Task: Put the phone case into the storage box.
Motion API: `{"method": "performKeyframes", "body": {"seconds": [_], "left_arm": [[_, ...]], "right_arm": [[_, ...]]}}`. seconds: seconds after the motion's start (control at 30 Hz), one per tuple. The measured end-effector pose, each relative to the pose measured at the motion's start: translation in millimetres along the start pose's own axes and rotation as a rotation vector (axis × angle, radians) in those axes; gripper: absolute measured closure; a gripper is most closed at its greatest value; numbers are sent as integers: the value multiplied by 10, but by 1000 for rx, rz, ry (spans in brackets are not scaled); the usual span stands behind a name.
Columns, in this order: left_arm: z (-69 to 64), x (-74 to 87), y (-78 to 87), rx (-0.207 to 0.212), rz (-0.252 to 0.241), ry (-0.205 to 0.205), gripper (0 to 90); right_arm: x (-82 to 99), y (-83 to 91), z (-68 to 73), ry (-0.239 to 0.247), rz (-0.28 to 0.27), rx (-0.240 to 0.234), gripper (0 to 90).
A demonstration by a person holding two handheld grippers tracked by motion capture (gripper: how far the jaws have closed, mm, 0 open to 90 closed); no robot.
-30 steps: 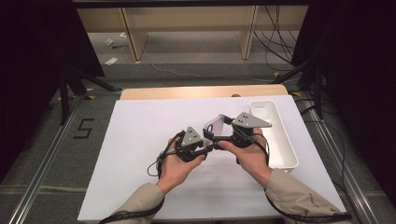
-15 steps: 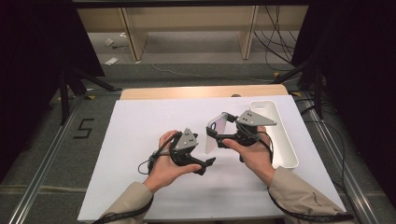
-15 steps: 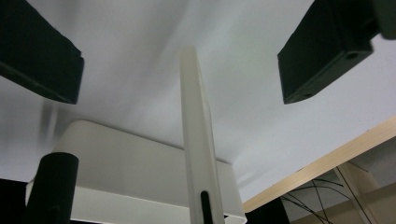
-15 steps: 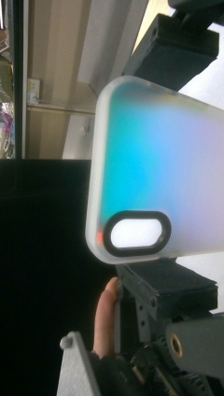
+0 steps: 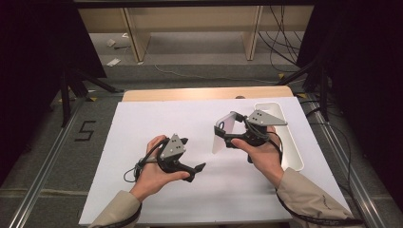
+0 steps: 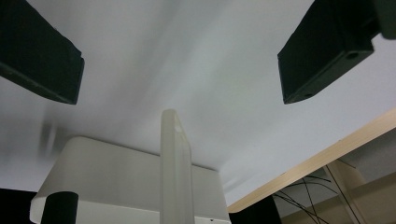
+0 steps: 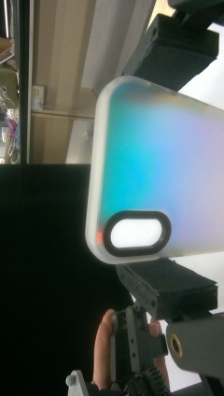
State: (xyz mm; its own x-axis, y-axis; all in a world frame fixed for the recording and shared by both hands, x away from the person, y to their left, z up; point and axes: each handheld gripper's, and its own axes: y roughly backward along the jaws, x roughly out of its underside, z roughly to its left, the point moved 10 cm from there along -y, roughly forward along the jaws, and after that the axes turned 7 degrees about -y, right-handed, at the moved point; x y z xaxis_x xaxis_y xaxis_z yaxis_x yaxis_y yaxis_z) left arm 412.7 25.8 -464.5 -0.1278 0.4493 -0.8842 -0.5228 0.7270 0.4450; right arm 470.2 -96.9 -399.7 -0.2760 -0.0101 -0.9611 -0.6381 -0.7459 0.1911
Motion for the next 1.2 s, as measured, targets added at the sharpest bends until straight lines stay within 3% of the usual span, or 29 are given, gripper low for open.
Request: {"method": "performKeyframes", "body": {"seconds": [0.5, 1.2], "left_arm": [[89, 179, 158, -44, 23, 2, 0], [133, 258, 183, -59, 33, 16, 0]], "right_arm": [[-10, 52, -62, 3, 4, 9, 180], [-53, 117, -146, 10, 3, 20, 180]]}}
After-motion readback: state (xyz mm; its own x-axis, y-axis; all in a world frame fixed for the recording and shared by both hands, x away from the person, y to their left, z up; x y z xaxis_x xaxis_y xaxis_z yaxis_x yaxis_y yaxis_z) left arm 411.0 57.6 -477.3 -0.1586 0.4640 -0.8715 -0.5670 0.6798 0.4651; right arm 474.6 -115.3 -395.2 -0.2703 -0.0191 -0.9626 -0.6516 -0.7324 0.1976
